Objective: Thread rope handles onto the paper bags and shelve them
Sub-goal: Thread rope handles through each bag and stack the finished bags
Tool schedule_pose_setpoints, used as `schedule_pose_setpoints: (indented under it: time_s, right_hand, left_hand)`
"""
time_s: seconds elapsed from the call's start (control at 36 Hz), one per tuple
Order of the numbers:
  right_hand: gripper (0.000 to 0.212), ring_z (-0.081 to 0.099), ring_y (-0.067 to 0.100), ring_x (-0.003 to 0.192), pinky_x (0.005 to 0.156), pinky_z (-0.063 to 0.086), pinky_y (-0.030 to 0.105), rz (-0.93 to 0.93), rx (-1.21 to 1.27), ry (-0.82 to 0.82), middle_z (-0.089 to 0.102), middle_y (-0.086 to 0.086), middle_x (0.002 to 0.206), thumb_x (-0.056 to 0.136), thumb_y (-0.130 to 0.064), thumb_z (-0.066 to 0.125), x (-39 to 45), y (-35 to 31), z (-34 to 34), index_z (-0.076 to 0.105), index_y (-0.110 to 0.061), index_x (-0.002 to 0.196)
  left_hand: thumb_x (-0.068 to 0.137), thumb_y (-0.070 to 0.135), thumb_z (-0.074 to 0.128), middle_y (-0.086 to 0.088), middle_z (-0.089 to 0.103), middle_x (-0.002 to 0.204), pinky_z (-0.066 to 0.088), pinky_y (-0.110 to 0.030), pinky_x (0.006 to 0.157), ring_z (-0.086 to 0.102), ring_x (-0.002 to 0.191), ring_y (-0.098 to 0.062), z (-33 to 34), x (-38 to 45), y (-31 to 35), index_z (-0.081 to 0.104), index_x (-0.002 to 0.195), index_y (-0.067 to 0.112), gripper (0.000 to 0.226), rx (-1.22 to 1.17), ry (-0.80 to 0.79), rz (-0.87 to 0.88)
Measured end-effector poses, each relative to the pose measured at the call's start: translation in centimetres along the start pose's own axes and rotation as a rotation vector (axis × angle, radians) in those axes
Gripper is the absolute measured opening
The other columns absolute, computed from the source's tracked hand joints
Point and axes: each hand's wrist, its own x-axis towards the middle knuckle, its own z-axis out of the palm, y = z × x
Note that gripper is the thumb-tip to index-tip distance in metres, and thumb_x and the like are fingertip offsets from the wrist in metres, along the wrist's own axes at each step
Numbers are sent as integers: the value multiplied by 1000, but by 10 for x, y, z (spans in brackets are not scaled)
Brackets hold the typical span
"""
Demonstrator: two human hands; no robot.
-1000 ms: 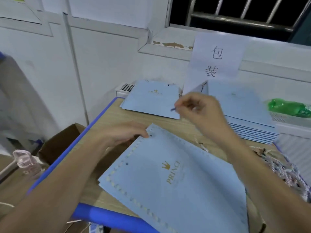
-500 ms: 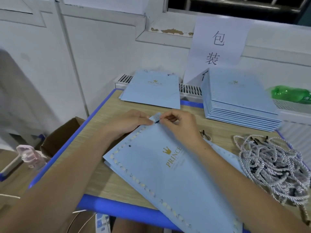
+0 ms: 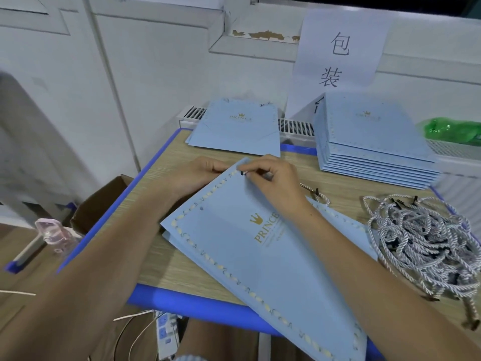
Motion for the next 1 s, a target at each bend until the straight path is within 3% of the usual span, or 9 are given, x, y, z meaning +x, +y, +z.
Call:
schedule_pose_setpoints:
  time_s: [0.11,0.28,0.42,0.56,0.64,0.78,0.86,0.92,1.0]
  right_hand:
    - [25,57,2,74,74,47,17,58,76,-4,64,-11,77,83,3,64,1,-3,-1,70,-19,94]
    - [26,53,-3,70,71,43,10,54,73,4,60,-14,74,81,2,63,-1,-4,-3,64,-22,88]
    - [20,53,-7,69,69,41,6,38,-18,-4,59,-17,75,80,-1,65,-1,-1,-3,68,-19,88]
    - [9,54,-3,71,70,40,7,35,-47,5,60,-14,78,83,-7,66,1,0,-4,68,-16,83]
    - [10,54,-1,72,70,41,9,22,-39,-2,60,-14,78,84,-7,65,0,-2,-5,65,-17,83]
    - [9,52,-4,69,69,40,7,23,-24,-6,59,-16,78,88,-7,62,1,-2,-6,63,-16,84]
    - [6,51,-1,71,67,39,6,15,-85,-13,59,-11,80,90,-9,59,3,0,-6,63,-12,87]
    - [8,52,-1,72,66,39,6,24,-100,-25,59,-11,79,93,-11,56,5,1,-7,60,-14,87]
    - [12,55,-8,67,64,40,6,43,-35,4,58,-18,74,95,-10,52,8,-5,-12,55,-16,84]
  left_hand:
    - [90,10,60,12,71,76,43,-9,57,61,62,5,6,2,-2,73,93,25,21,179,106,137]
    - [86,-4,58,1,52,61,33,-11,52,44,49,3,11,8,-5,65,74,0,14,347,194,239]
    - [78,-11,55,9,34,51,25,-11,46,32,45,0,7,12,-9,44,51,21,44,460,249,257]
    - [85,-6,54,-2,50,62,33,-19,57,42,58,-7,3,23,-15,57,63,9,27,343,256,116]
    - [89,-3,55,2,57,62,39,-18,56,50,55,-5,4,19,-13,62,69,6,22,189,218,151]
    - [84,39,66,-11,58,75,37,-25,60,50,65,-20,6,10,-8,73,84,11,29,-117,128,90]
    - [93,29,53,-1,62,69,40,-25,62,55,61,-13,5,12,-4,72,69,18,32,-277,85,-33]
    - [88,27,59,6,59,59,39,-25,58,53,51,-8,4,14,-3,64,54,22,35,-185,45,-18]
    - [86,25,67,6,65,58,43,-19,57,60,51,-7,0,11,-3,67,59,16,29,-34,24,-23]
